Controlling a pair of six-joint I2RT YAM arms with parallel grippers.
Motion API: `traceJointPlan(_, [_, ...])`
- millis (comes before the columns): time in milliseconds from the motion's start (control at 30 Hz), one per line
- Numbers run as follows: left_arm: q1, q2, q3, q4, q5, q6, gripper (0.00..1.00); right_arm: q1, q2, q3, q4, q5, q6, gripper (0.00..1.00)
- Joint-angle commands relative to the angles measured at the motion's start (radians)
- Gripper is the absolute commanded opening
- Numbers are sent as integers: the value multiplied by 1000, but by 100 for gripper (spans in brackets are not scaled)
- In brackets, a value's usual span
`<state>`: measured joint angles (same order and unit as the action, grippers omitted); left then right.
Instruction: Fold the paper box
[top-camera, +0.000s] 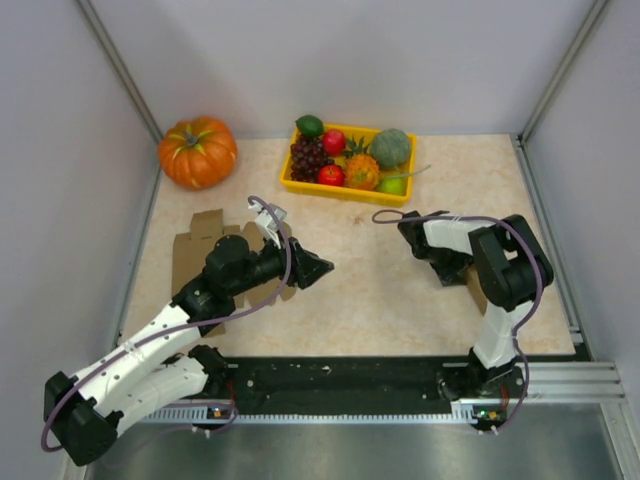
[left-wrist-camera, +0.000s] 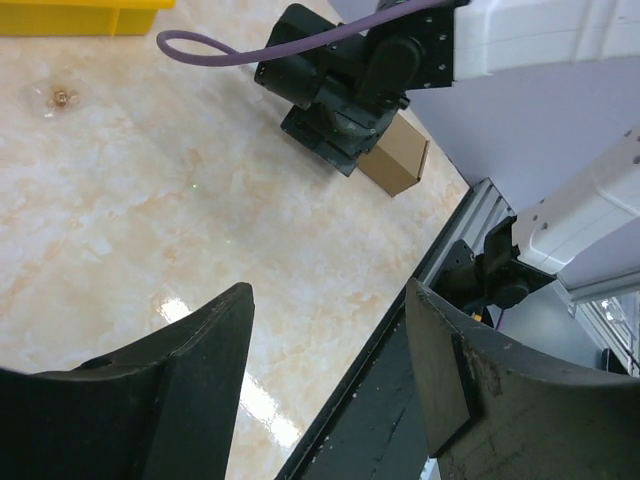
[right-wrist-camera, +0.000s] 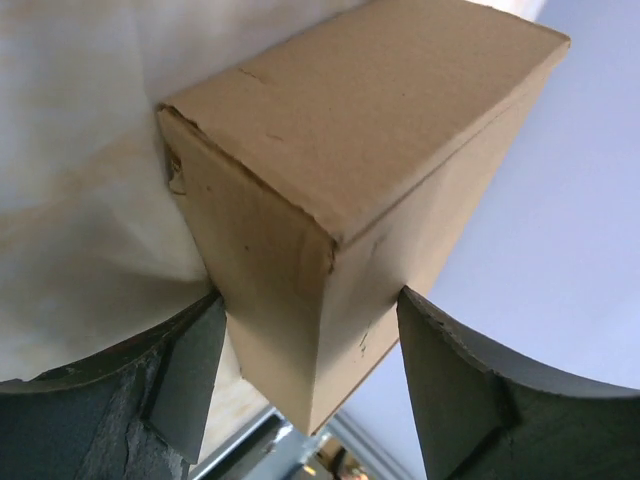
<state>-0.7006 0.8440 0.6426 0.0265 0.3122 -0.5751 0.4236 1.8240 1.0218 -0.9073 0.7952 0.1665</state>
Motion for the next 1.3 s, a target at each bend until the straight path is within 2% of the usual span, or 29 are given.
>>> traceJointPlan(0, [-25,-49,8,-22,-25,49,67,-100,64,40,105,33,-64,68])
traceJointPlan(133, [-42,-68,25,-123,-62,84,68,-183,103,109,145,-16,-81,68])
traceJointPlan(200, [-39,-77,26,-166,-134,90,71,-198,110,142,160,-46,-84,69])
traceJointPlan(300, [-34,-68,38,-233,-243,107,79,-198,115,194,180,-65,-87,75])
traceJointPlan(333, [-24,-59,48,-296,-280,107,88,-198,115,219,157,-48,-72,80])
traceJointPlan(367, [13,-39,72,-334,-303,107,92,-192,109,253,57,31,-33,87])
traceJointPlan(400, [41,-28,87,-377,-397,86,96,-149,63,300,7,76,31,89])
traceJointPlan(467, [88,-2,110,-448,-446,77,98,-74,-26,316,-16,95,36,98])
traceJointPlan(533, [171,30,127,-494,-481,29,98,30,-135,349,-30,14,80,99])
traceJointPlan(600, [303,75,132,-502,-420,-3,98,69,-166,409,-41,-112,173,99])
traceJointPlan(633, [355,89,126,-491,-321,-14,98,105,-176,419,0,-188,197,99])
traceJointPlan(667, [462,119,91,-459,-252,-26,98,119,-175,419,66,-446,212,99])
traceJointPlan(700, [513,145,66,-374,-202,-60,98,136,-170,376,156,-600,276,99])
traceJointPlan(733, [567,176,51,-343,-117,-83,97,159,-154,339,420,-743,333,99])
traceJointPlan(767, [623,250,28,-306,-78,-94,92,179,-137,298,562,-947,399,97])
traceJointPlan(800, [686,289,19,-201,-58,-97,82,194,-109,241,728,-1012,536,96])
traceJointPlan(833, [693,334,17,-173,-67,-109,81,210,-67,241,942,-1060,601,94])
traceJointPlan(867, [743,427,31,-159,-30,-123,79,243,24,253,1032,-1127,654,92])
traceJointPlan(900, [760,475,52,-163,-9,-144,76,253,79,302,1088,-1149,713,91])
traceJointPlan(967, [777,567,83,-209,-50,-161,68,277,211,362,1136,-1159,725,89])
traceJointPlan(1033, [773,561,62,-174,-85,-172,64,282,273,409,1177,-1177,726,86])
traceJointPlan(1133, [782,512,-27,-137,-145,-210,64,285,357,406,1251,-1200,743,84])
traceJointPlan(1267, [796,544,-41,-158,-96,-230,65,314,422,383,1295,-1226,777,81])
